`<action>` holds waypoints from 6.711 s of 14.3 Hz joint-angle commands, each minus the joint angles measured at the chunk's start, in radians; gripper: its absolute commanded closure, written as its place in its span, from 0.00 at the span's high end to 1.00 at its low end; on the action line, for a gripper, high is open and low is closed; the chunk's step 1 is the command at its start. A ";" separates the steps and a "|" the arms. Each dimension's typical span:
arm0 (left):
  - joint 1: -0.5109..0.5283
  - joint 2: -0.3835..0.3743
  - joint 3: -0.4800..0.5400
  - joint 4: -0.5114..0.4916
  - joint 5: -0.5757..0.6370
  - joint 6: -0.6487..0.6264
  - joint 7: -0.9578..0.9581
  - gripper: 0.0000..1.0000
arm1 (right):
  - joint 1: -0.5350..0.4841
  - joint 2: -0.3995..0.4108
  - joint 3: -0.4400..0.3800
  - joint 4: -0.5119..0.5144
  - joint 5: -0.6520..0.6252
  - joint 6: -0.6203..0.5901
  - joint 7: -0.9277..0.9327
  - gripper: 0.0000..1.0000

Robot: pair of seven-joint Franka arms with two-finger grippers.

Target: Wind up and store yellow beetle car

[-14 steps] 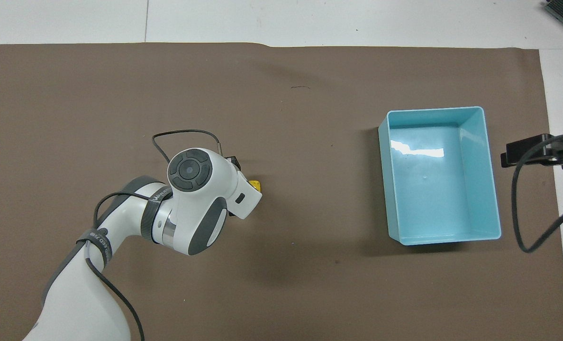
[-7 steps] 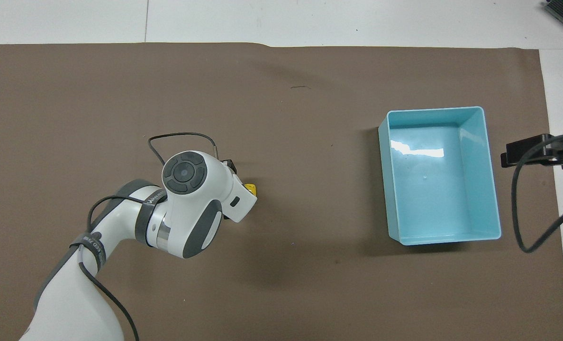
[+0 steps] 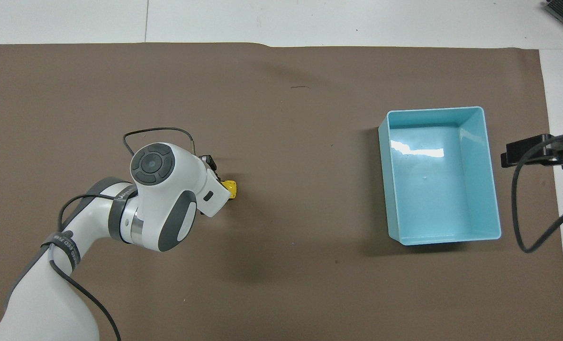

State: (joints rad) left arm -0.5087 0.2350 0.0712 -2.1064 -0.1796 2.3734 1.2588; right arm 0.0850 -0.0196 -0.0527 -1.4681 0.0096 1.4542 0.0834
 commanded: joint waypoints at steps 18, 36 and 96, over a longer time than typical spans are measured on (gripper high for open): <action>0.124 -0.026 0.010 0.018 -0.003 -0.129 0.228 1.00 | -0.007 -0.010 0.001 -0.006 0.016 0.000 0.012 1.00; 0.199 -0.141 0.176 0.307 0.163 -0.348 -0.845 1.00 | -0.014 -0.010 0.007 -0.008 0.016 0.043 0.001 1.00; 0.398 -0.218 0.035 0.533 0.167 -0.795 -1.173 1.00 | 0.292 0.033 0.024 -0.816 -0.033 0.853 -1.291 1.00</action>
State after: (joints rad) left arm -0.0987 0.0288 0.0972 -1.5707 -0.0297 1.5941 0.0999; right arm 0.3789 0.0003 -0.0258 -2.2593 -0.0030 2.2610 -1.1772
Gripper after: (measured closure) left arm 0.000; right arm 0.000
